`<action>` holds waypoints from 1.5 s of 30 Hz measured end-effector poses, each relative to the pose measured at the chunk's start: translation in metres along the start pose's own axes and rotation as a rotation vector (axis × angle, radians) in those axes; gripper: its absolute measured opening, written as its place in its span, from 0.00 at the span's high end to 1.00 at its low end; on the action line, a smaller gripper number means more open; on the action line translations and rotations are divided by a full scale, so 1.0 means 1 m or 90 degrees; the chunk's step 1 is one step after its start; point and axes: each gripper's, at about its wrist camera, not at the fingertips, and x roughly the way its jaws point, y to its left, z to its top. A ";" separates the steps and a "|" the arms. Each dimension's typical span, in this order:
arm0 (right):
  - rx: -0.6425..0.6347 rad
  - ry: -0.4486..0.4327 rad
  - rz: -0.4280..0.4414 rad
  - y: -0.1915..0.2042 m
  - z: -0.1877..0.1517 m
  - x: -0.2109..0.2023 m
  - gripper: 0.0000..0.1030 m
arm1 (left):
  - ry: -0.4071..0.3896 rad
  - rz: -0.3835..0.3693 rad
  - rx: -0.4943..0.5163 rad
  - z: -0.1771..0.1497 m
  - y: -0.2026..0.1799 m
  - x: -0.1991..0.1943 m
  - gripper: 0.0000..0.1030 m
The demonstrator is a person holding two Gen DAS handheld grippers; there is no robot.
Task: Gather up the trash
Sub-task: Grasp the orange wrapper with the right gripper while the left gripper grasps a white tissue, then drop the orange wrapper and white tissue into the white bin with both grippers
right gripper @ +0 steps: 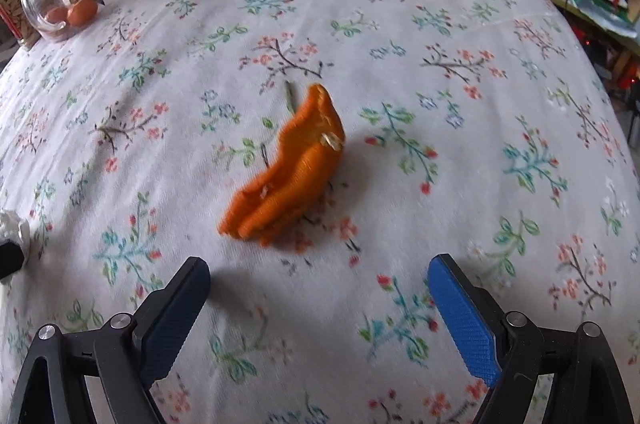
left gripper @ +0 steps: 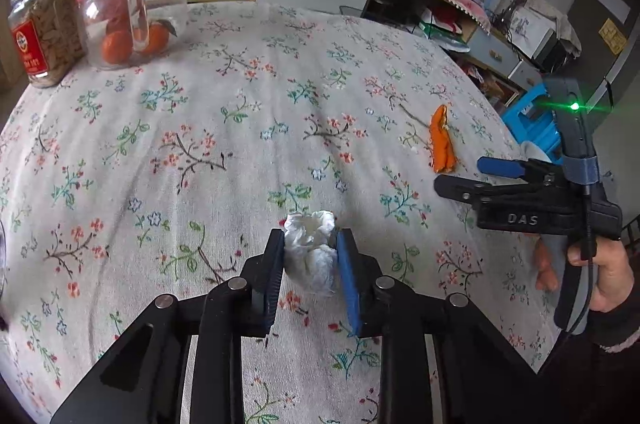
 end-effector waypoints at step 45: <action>0.047 -0.056 -0.015 -0.040 -0.001 -0.034 0.79 | -0.005 0.000 -0.016 0.036 -0.046 0.015 0.73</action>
